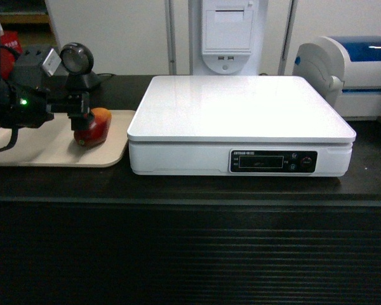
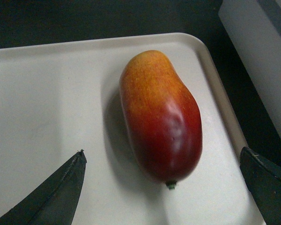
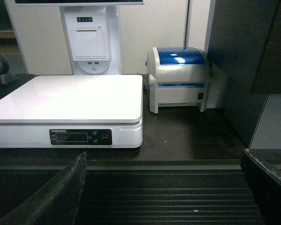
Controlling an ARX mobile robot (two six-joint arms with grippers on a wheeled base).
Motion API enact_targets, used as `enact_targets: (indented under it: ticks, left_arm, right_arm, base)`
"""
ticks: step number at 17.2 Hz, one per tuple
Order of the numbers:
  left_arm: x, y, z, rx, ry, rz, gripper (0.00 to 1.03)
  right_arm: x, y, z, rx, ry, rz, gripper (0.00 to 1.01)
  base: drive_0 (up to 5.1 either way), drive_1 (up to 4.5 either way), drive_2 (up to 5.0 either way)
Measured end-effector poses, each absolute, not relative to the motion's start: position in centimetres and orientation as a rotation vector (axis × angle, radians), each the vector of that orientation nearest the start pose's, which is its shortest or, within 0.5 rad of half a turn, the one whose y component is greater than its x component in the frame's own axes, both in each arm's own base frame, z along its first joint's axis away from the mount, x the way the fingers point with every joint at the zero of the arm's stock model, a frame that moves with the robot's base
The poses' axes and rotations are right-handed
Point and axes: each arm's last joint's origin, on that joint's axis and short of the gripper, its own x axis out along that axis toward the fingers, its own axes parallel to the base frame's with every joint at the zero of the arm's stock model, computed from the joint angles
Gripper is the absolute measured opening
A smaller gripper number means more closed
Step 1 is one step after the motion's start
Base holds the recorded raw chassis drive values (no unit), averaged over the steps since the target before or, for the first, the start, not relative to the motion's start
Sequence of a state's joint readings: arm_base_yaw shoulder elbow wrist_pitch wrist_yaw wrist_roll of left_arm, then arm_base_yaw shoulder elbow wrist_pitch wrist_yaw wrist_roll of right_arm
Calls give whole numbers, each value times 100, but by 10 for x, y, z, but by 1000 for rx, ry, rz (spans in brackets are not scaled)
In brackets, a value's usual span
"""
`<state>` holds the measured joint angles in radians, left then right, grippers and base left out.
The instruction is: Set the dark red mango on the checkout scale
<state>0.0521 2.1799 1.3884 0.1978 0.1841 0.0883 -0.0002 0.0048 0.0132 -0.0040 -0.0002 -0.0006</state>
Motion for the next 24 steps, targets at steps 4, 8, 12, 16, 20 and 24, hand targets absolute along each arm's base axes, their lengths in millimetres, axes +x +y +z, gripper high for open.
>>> enact_targets:
  ticks: [4,8,12,16,20,24]
  left_arm:
    - [495,16,146,19,563,-165,98]
    - [510,12,138,31,598,-156,98]
    - [514,7,120,48,650,-174,98]
    - [519,6,114,53,671,-176,98]
    - [530,6,93,70,723,-178,98]
    - [533,8,94,75,695,-162,80]
  right_arm:
    - [97,0,167,-1,-5,0,98]
    - [97,0,167,-1,-4,0,98]
    - [97,0,167,-1,-5,0,98]
    - [97,0,167,-1,-5,0,98]
    - [97,0,167,-1,-5,0,98]
    - [97,0,167,-1,-5,0,98]
  base:
    - [0,0,0]
    - [0,0,0]
    - [0,0,0]
    - [0,0,0]
    - [0,0,0]
    - [0,0,0]
